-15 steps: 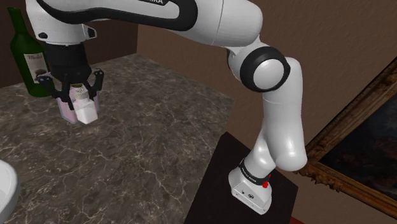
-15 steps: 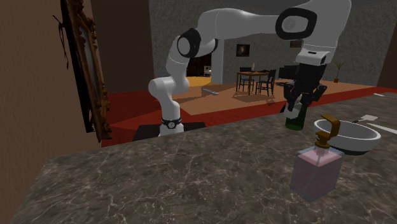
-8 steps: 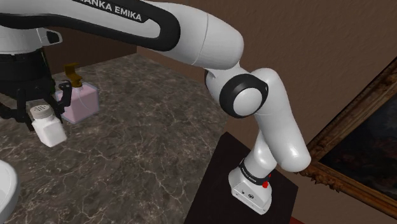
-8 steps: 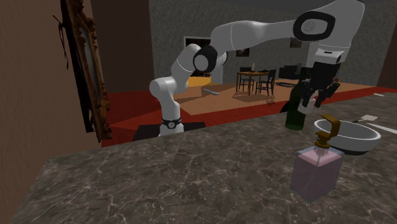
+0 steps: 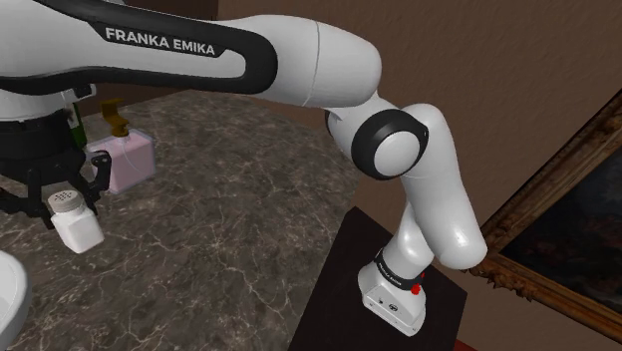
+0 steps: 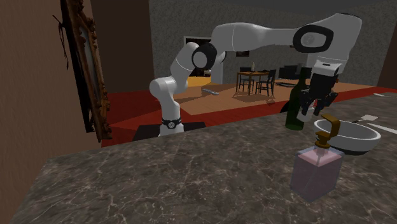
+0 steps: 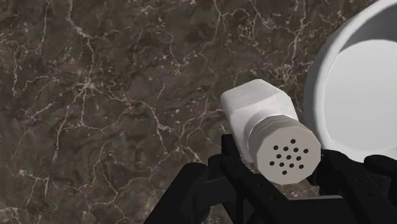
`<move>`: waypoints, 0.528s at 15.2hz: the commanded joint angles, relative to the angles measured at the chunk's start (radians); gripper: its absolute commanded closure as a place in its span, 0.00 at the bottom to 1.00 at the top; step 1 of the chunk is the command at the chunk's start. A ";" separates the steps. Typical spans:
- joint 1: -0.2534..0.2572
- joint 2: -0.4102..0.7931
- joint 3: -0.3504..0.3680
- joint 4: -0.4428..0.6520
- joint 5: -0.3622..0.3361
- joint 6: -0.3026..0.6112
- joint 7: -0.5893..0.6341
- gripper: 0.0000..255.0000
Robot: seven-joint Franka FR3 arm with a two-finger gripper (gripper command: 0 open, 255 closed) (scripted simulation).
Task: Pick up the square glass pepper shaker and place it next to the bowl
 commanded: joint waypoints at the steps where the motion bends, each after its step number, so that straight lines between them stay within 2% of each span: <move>1: -0.005 -0.012 0.001 -0.049 0.002 0.038 -0.001 1.00; 8: -0.016 -0.023 0.000 -0.164 0.003 0.140 -0.007 1.00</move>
